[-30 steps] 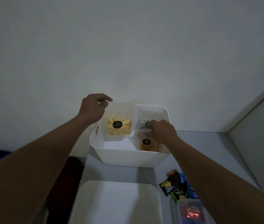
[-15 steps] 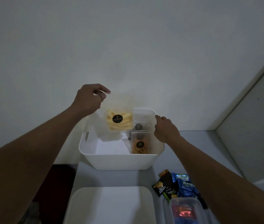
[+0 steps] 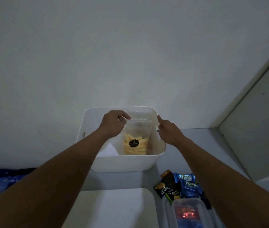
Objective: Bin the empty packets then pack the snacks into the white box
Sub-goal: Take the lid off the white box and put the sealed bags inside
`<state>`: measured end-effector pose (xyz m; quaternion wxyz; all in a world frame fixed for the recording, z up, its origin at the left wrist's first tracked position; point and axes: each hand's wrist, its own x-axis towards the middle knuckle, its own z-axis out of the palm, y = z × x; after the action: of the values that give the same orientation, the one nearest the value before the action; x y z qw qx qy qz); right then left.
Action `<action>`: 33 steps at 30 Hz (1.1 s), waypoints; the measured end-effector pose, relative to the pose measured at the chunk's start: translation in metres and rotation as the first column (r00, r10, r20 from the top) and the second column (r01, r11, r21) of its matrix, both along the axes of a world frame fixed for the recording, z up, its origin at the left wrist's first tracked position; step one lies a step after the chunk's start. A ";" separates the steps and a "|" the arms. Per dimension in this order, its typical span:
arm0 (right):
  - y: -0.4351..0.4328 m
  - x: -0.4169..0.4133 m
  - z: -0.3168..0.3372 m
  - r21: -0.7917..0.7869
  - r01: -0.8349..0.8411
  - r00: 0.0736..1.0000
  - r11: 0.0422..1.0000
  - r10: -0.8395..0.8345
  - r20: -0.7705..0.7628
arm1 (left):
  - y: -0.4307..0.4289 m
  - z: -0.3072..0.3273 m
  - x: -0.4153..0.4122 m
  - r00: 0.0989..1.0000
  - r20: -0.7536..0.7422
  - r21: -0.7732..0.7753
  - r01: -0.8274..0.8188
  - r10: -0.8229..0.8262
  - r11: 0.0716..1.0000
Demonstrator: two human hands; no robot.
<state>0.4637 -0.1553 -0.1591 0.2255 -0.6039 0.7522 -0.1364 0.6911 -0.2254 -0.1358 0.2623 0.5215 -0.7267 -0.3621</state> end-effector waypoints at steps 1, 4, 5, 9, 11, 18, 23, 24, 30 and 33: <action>0.000 -0.001 -0.001 -0.001 0.008 0.999 1.000 -0.008 0.031 | 0.001 -0.009 -0.005 1.000 0.014 0.004 -0.001 0.001 1.000; 0.001 -0.002 0.000 -0.002 0.012 0.997 1.000 -0.012 0.071 | 0.001 -0.032 -0.014 0.998 0.062 0.006 -0.022 0.022 1.000; 0.001 -0.002 0.002 -0.002 0.006 0.998 1.000 -0.006 0.068 | 0.002 -0.037 -0.016 0.996 0.079 0.000 -0.033 0.032 0.999; 0.008 -0.003 0.015 -0.012 -0.046 0.998 0.999 0.046 0.046 | 0.004 -0.046 -0.029 0.992 0.113 -0.028 -0.057 0.060 0.998; 0.010 -0.003 0.017 -0.001 -0.059 0.998 0.998 0.059 0.032 | 0.004 -0.048 -0.032 0.988 0.139 -0.034 -0.063 0.067 0.997; 0.007 -0.003 0.001 0.040 -0.024 0.998 0.999 0.022 0.053 | 0.002 -0.050 -0.030 0.962 0.273 -0.005 -0.003 0.004 1.000; 0.007 0.002 0.001 0.050 -0.024 0.997 0.998 0.020 0.081 | 0.002 -0.051 -0.034 0.962 0.272 -0.030 -0.003 0.011 1.000; 0.008 0.003 0.001 0.048 -0.026 0.996 0.999 0.021 0.087 | 0.002 -0.051 -0.035 0.963 0.270 -0.034 -0.005 0.014 0.999; 0.010 0.005 0.005 0.062 -0.032 0.995 0.998 0.026 0.100 | 0.004 -0.051 -0.042 0.958 0.283 -0.043 -0.025 0.036 0.999; 0.012 0.006 0.008 0.070 -0.032 0.997 0.997 0.026 0.078 | 0.004 -0.051 -0.041 0.954 0.299 -0.042 -0.029 0.040 0.999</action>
<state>0.4693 -0.1436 -0.1511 0.2776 -0.6007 0.7384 -0.1294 0.6499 -0.2218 -0.1869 0.1651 0.5780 -0.7553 -0.2609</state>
